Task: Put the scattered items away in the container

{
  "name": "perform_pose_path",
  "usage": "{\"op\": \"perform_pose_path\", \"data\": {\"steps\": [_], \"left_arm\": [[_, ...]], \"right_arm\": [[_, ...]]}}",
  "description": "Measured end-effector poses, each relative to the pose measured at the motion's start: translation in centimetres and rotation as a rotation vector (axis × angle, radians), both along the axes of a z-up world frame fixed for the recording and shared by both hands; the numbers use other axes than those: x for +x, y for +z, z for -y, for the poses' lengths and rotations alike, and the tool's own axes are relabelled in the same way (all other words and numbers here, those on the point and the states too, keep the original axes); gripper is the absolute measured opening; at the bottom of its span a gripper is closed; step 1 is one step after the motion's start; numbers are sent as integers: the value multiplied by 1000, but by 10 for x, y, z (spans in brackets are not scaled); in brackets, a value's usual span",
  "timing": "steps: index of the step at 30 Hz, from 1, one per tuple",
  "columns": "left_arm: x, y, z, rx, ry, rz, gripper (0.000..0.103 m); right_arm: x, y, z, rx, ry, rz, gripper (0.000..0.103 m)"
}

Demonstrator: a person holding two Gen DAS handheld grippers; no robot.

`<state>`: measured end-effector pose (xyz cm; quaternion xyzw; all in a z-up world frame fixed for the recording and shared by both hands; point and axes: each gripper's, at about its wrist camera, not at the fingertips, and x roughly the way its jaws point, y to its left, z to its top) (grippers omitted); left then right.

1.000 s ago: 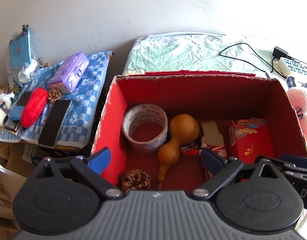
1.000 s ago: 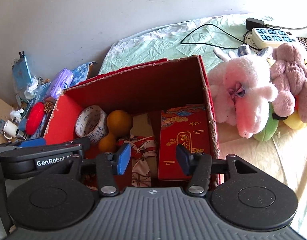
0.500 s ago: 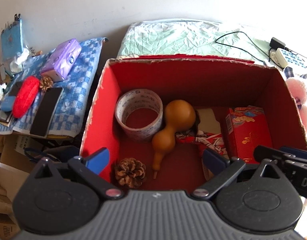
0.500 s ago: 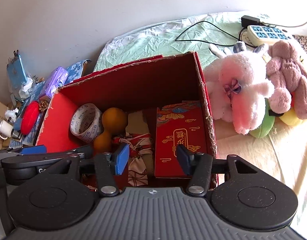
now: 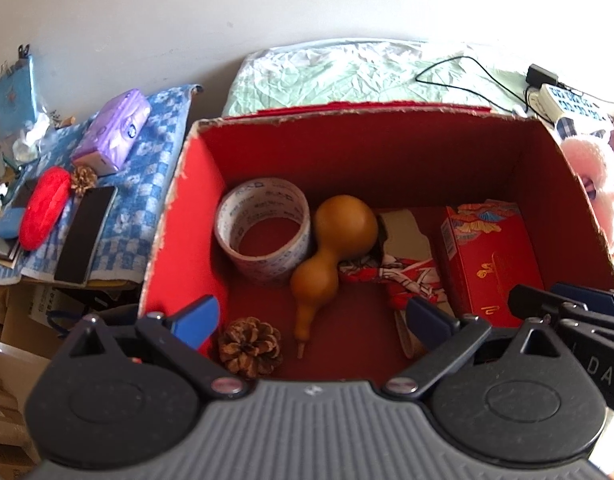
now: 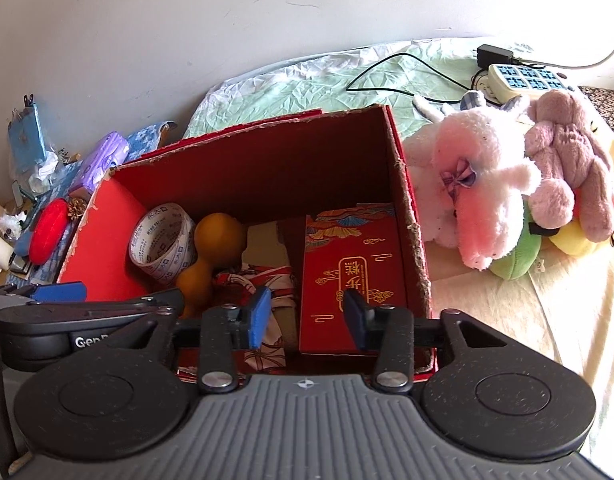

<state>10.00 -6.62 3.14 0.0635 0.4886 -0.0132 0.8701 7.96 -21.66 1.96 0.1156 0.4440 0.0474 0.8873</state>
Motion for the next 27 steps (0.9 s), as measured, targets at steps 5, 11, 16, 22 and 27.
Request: {"op": "perform_pose_path", "data": {"steps": [5, 11, 16, 22, 27], "left_arm": [[4, -8, -1, -16, 10, -36, 99], [2, -13, 0, -49, 23, -59, 99], [-5, -11, 1, -30, 57, -38, 99], [-10, -7, 3, 29, 95, -11, 99], [-10, -9, 6, 53, 109, -7, 99]], "right_arm": [[-1, -1, 3, -2, 9, -6, 30], [-5, -2, 1, -27, 24, -7, 29], [-7, -1, -2, -28, 66, -4, 37], [-8, 0, -1, -22, 123, -8, 43], [-8, 1, 3, 2, 142, -15, 43]]}}
